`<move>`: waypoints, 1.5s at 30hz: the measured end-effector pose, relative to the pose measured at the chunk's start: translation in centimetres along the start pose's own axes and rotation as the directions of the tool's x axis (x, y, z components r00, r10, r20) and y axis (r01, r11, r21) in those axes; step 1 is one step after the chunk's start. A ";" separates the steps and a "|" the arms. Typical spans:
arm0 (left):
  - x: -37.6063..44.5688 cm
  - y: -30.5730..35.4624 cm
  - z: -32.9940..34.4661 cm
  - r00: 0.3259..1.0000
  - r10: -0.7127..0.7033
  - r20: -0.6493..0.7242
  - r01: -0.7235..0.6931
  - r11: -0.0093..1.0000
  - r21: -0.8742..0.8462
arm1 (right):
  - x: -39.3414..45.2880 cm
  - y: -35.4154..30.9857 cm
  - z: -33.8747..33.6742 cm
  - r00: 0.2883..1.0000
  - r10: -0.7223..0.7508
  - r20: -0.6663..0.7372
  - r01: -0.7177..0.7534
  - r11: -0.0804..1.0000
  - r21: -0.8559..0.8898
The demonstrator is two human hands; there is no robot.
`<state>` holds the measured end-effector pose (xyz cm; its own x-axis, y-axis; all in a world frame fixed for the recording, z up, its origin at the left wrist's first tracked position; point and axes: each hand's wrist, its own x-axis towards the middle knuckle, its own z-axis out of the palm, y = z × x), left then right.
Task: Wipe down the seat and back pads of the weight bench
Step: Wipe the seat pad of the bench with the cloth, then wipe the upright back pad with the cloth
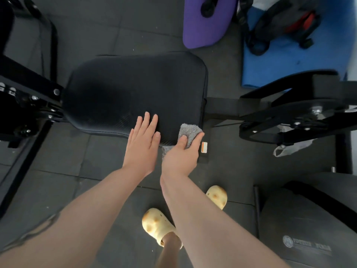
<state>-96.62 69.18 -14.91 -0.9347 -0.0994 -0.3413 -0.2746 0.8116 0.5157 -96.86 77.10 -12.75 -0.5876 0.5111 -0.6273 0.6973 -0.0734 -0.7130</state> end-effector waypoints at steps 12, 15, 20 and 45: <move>-3.2 5.2 -7.9 0.964 -0.264 -0.041 0.260 0.962 -0.090 | -3.3 -8.0 -7.7 0.829 -0.362 0.425 0.521 0.777 -0.354; -4.6 6.6 -9.9 0.962 -0.260 -0.084 0.254 0.965 -0.068 | -4.1 -10.8 -9.0 0.701 -0.479 0.529 0.701 0.599 -0.386; -6.4 8.5 -14.0 0.947 -0.246 -0.205 0.240 0.969 -0.055 | -5.5 -15.1 -11.7 0.573 -0.564 0.595 0.819 0.389 -0.422; -14.4 11.1 -32.1 0.744 -0.297 -0.598 0.267 0.953 -0.141 | -16.9 -28.6 -6.0 0.207 -0.709 0.674 0.978 0.169 -0.123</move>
<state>-93.49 61.18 20.93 -0.7490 -0.6595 0.0630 -0.5434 0.6660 0.5111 -104.42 75.73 20.07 -0.8926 -0.4199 0.1643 -0.4067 0.5925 -0.6954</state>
